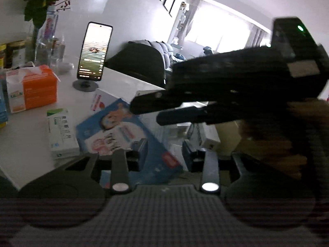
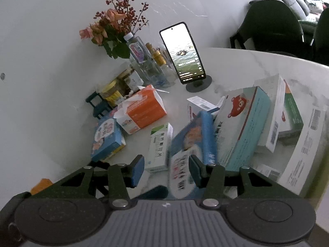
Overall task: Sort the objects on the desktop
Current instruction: 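Lift the fever patch box with the left gripper while the right gripper grasps its edge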
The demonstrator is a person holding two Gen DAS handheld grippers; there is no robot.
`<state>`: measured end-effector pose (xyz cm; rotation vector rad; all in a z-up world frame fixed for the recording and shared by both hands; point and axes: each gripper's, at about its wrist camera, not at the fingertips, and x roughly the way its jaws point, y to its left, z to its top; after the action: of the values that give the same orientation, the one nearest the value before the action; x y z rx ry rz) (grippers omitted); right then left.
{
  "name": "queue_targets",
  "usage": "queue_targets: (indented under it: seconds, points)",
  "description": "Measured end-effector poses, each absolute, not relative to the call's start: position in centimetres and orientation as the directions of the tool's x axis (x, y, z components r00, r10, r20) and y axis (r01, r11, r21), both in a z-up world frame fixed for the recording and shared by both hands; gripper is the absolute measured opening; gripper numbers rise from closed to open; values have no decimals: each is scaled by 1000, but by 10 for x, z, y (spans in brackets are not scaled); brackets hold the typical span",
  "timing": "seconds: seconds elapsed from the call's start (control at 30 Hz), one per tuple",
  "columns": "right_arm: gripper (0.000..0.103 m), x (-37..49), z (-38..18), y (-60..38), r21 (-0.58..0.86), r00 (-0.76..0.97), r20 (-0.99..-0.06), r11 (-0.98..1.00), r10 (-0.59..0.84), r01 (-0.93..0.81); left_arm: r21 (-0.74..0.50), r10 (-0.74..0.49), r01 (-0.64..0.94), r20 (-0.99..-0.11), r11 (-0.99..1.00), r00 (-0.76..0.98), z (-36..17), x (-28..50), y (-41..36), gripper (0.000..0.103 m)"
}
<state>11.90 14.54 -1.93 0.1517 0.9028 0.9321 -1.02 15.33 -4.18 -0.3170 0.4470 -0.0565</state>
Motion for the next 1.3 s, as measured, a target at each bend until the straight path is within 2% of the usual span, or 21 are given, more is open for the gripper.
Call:
queue_targets:
  seconds: [0.23,0.43,0.57,0.77,1.13,1.3]
  points:
    - [52,126,-28,157,390,307,-668,671,678,-631,-303,-68,-76,-437,950,897,-46,-12,169,40]
    - [55,129,-45,157,415,271,-691,674,670,-611,-294,-15,-148,-488,944,872,-59,-7,191,51]
    - [56,131,-52,157,424,256,-701,678,666,-600,-317,-27,-161,-516,935,856,-67,-3,200,58]
    - [56,132,-57,159,445,229,-707,672,669,-592,-361,-68,-160,-543,919,837,-77,2,208,64]
    - [57,136,-78,154,544,139,-712,666,688,-511,-385,-108,-132,-542,913,833,-82,5,212,67]
    - [51,135,-76,157,530,150,-720,676,678,-512,-402,-126,-127,-545,907,829,-82,4,216,67]
